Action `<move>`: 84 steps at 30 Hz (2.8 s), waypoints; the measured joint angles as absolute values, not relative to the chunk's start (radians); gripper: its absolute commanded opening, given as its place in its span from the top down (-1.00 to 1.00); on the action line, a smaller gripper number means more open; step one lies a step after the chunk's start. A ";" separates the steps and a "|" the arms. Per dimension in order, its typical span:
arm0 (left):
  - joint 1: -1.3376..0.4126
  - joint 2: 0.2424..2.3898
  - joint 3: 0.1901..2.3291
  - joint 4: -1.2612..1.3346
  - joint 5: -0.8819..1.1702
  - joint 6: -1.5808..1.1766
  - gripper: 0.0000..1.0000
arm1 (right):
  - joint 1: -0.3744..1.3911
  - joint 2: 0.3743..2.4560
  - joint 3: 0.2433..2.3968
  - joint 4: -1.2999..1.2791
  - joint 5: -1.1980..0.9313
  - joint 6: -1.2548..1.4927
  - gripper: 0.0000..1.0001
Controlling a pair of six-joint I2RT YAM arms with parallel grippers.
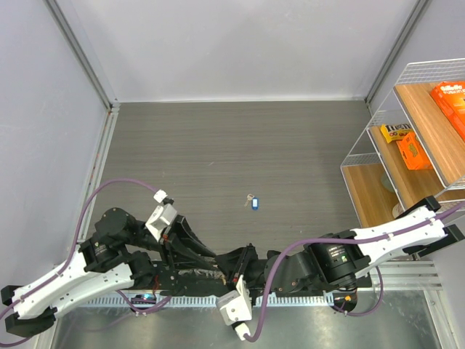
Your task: Put the keys on the keyring
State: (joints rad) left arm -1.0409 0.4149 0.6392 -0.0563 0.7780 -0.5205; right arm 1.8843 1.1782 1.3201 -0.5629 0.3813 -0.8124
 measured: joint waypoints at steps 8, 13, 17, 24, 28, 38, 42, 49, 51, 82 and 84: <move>-1.041 0.415 0.639 -0.057 0.787 -0.515 1.00 | 1.886 1.177 1.327 -0.569 0.373 -0.786 0.89; -1.041 0.422 0.639 -0.055 0.796 -0.508 1.00 | 1.886 1.169 1.327 -0.569 0.356 -0.769 0.89; -1.041 0.430 0.639 -0.049 0.801 -0.493 0.70 | 1.886 1.150 1.311 -0.553 0.353 -0.748 0.89; -1.041 0.426 0.638 -0.051 0.808 -0.456 -0.10 | 1.873 1.117 1.263 -0.493 0.383 -0.643 0.89; -1.041 0.413 0.638 -0.060 0.801 -0.429 -0.23 | 1.857 1.112 1.263 -0.475 0.410 -0.561 0.89; -1.041 0.409 0.665 -0.140 0.641 -0.349 -0.32 | 1.842 1.100 1.263 -0.467 0.397 -0.376 0.89; -1.041 0.393 0.688 -0.171 0.523 -0.326 -0.34 | 1.840 1.092 1.262 -0.465 0.376 -0.318 0.89; -1.045 0.338 0.703 -0.176 0.448 -0.306 -0.36 | 1.838 1.097 1.262 -0.461 0.397 -0.209 0.89; -1.045 0.324 0.704 -0.176 0.450 -0.309 -0.36 | 1.838 1.105 1.262 -0.458 0.427 -0.178 0.89; -1.045 0.342 0.663 -0.073 0.564 -0.451 0.57 | 1.831 1.192 1.360 -0.450 0.608 0.051 0.89; -1.045 0.342 0.663 -0.065 0.573 -0.455 0.71 | 1.828 1.194 1.365 -0.452 0.607 0.059 0.88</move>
